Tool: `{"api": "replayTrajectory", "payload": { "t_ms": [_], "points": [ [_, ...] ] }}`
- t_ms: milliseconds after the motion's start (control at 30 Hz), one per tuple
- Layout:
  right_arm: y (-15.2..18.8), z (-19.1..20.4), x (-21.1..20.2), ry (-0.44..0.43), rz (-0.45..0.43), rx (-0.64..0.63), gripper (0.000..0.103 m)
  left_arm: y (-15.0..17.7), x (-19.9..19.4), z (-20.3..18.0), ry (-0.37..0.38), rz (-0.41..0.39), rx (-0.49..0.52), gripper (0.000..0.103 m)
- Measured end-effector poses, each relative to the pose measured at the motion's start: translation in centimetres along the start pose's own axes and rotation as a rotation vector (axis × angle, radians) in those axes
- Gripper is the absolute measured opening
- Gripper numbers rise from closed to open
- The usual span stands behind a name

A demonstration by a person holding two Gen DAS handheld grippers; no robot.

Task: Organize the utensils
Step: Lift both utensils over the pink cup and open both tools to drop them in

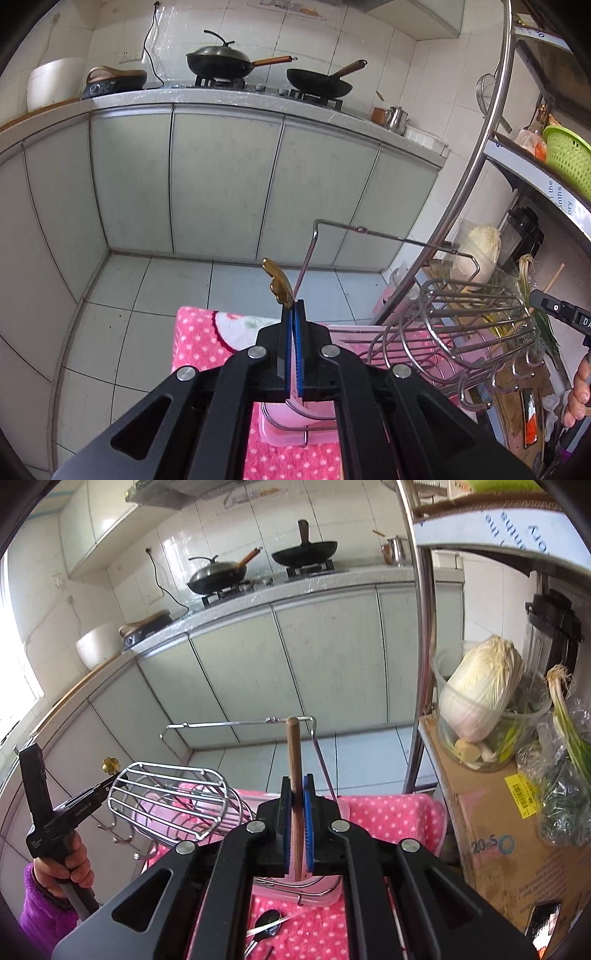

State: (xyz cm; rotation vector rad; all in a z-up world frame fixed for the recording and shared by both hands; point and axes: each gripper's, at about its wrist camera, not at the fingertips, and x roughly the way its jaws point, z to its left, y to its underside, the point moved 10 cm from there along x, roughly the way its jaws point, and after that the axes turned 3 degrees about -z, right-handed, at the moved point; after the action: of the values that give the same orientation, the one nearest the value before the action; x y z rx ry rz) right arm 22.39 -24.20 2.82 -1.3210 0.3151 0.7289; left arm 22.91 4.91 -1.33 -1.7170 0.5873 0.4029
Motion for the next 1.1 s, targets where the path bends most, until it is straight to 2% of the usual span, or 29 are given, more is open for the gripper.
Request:
{"api": "replayTrajectory", "payload": {
  "t_ms": [267,333,367,433,500,800,1100],
  "points": [
    [0.7,-0.2,1.0,0.006,0.027,0.016,0.007,1.1,0.9,0.6,0.014,0.055,-0.058,0.006],
    [0.9,-0.3,1.2,0.01,0.042,0.025,0.009,1.2,0.8,0.9,0.014,0.061,-0.08,0.019],
    [0.9,-0.5,1.3,0.012,0.047,0.027,0.013,1.2,0.6,1.2,0.014,0.056,-0.093,0.023],
    [0.9,-0.7,1.2,0.015,0.047,0.035,0.038,0.9,0.2,1.6,0.016,0.046,-0.109,0.027],
    [0.9,-0.7,0.9,0.013,0.032,0.042,0.044,0.6,-0.4,1.8,0.018,0.035,-0.118,0.028],
    [1.2,-1.2,-2.1,0.043,-0.015,0.037,0.044,0.5,-3.9,1.7,0.027,-0.007,-0.113,0.028],
    [5.4,-1.8,-6.3,0.067,-0.043,0.06,0.044,3.7,-8.3,-0.3,0.079,-0.013,-0.073,0.028]
  ]
}}
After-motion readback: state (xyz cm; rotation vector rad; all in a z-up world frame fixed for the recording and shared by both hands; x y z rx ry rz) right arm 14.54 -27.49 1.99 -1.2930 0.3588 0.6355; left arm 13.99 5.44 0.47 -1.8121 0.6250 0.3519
